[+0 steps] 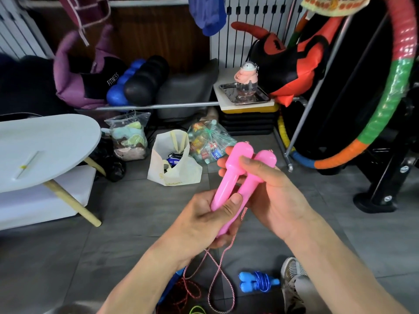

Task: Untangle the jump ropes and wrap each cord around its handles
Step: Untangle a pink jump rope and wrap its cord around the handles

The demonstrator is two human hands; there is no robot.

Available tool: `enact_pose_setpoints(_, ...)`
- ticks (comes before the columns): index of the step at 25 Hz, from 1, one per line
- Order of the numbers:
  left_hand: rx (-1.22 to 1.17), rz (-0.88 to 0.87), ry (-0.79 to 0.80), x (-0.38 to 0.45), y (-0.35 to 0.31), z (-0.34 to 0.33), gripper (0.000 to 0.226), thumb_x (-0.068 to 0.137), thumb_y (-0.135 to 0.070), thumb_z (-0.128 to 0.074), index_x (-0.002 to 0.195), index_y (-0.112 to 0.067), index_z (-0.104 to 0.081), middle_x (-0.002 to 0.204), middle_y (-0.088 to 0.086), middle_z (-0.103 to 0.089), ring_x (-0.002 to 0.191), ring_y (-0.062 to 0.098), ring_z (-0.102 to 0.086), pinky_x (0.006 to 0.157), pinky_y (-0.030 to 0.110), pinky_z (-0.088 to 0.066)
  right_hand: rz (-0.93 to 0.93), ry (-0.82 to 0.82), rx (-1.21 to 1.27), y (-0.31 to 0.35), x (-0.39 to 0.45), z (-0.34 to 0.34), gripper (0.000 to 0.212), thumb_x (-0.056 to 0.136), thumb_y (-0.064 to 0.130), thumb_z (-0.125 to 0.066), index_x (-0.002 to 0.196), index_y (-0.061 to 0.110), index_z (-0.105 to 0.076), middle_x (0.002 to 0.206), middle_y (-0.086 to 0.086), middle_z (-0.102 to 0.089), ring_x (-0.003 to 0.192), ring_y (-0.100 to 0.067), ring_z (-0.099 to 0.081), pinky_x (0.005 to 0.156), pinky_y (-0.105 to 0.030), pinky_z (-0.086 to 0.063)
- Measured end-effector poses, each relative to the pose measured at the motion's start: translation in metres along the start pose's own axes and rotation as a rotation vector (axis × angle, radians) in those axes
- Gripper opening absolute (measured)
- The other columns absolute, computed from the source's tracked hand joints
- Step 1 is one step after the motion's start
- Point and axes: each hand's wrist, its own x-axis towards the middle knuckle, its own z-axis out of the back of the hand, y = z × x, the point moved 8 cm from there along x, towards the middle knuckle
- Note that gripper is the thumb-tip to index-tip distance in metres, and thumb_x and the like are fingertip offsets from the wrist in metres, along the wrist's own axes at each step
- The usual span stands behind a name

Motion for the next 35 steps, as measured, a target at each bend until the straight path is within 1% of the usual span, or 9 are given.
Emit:
enact_pose_setpoints(8, 0.017, -0.083, -0.083, -0.001, -0.005, 0.011, 0.029, 0.089, -0.029, -0.066, 0.101, -0.003, -0.062, 0.071, 0.012, -0.067, 0.046, 0.017, -0.048, 0.039, 0.021, -0.031, 0.049, 0.003, 0.014, 0.002, 0.002, -0.002, 0.039, 0.079, 0.025, -0.066, 0.113, 0.007, -0.065, 0.109, -0.011, -0.072, 0.076, -0.025, -0.067, 0.046, -0.028, -0.050)
enact_pose_setpoints(11, 0.140, -0.160, -0.093, -0.001, -0.008, 0.008, 0.028, 0.091, -0.030, -0.056, 0.093, -0.003, -0.057, 0.064, 0.010, -0.061, 0.043, 0.017, -0.043, 0.040, 0.022, -0.032, -0.005, -0.038, -0.119, 0.000, 0.002, 0.003, 0.047, 0.078, 0.037, -0.075, 0.111, 0.005, -0.067, 0.109, -0.012, -0.073, 0.086, -0.031, -0.069, 0.059, -0.034, -0.056)
enact_pose_setpoints(13, 0.133, -0.177, -0.146, 0.000, -0.010, 0.014, 0.022, 0.093, -0.027, -0.055, 0.090, -0.005, -0.056, 0.061, 0.010, -0.057, 0.042, 0.017, -0.040, 0.039, 0.022, -0.031, -0.011, -0.210, -0.499, 0.005, 0.000, 0.021, 0.053, 0.076, 0.061, -0.067, 0.091, 0.011, -0.074, 0.089, -0.008, -0.076, 0.084, -0.030, -0.072, 0.075, -0.042, -0.059)
enact_pose_setpoints(15, 0.153, -0.170, -0.212, 0.002, -0.010, 0.025, 0.017, 0.096, -0.021, -0.054, 0.091, -0.005, -0.056, 0.061, 0.009, -0.058, 0.042, 0.018, -0.040, 0.039, 0.021, -0.030, 0.161, -0.475, -0.758, 0.025, -0.006, 0.040, 0.064, 0.079, 0.074, -0.056, 0.070, 0.011, -0.067, 0.067, 0.000, -0.069, 0.069, -0.024, -0.067, 0.076, -0.049, -0.055)
enact_pose_setpoints(17, 0.158, -0.165, -0.230, 0.004, -0.009, 0.030, 0.019, 0.096, -0.022, -0.054, 0.092, -0.004, -0.056, 0.061, 0.009, -0.058, 0.042, 0.018, -0.040, 0.040, 0.020, -0.030, 0.333, -0.579, -0.684, 0.036, -0.010, 0.049, 0.048, 0.082, 0.062, -0.059, 0.077, 0.014, -0.061, 0.073, 0.004, -0.064, 0.072, -0.016, -0.062, 0.079, -0.052, -0.053)
enact_pose_setpoints(19, 0.152, -0.170, -0.215, 0.005, -0.009, 0.028, 0.020, 0.096, -0.023, -0.054, 0.094, -0.003, -0.056, 0.062, 0.010, -0.058, 0.042, 0.017, -0.040, 0.040, 0.020, -0.030, 0.339, -0.428, -0.514, 0.031, -0.003, 0.039, 0.021, 0.089, 0.041, -0.062, 0.096, 0.022, -0.067, 0.096, 0.008, -0.071, 0.092, -0.011, -0.068, 0.091, -0.048, -0.053)
enact_pose_setpoints(22, 0.182, -0.192, -0.200, 0.007, -0.012, 0.027, 0.025, 0.092, -0.033, -0.054, 0.104, -0.011, -0.055, 0.062, 0.010, -0.060, 0.044, 0.018, -0.041, 0.041, 0.021, -0.032, 0.207, -0.215, -0.288, 0.015, 0.004, 0.025, 0.028, 0.093, 0.030, -0.057, 0.111, 0.010, -0.067, 0.104, -0.010, -0.074, 0.097, -0.026, -0.071, 0.088, -0.041, -0.055)
enact_pose_setpoints(26, 0.249, -0.206, -0.186, 0.008, -0.011, 0.030, 0.020, 0.093, -0.035, -0.054, 0.101, -0.016, -0.054, 0.062, 0.010, -0.061, 0.044, 0.017, -0.044, 0.042, 0.022, -0.034, 0.159, -0.179, -0.140, 0.008, 0.003, 0.022, 0.042, 0.080, 0.020, -0.064, 0.116, 0.000, -0.064, 0.104, -0.019, -0.073, 0.093, -0.031, -0.071, 0.081, -0.037, -0.056)
enact_pose_setpoints(35, 0.089, -0.078, -0.062, 0.005, -0.005, 0.021, 0.031, 0.096, -0.031, -0.058, 0.097, 0.000, -0.055, 0.063, 0.014, -0.057, 0.041, 0.016, -0.036, 0.042, 0.021, -0.030, 0.119, -0.040, -0.177, 0.004, 0.004, 0.011, 0.041, 0.075, 0.035, -0.072, 0.111, 0.015, -0.068, 0.099, -0.004, -0.064, 0.098, -0.019, -0.056, 0.093, -0.032, -0.038)
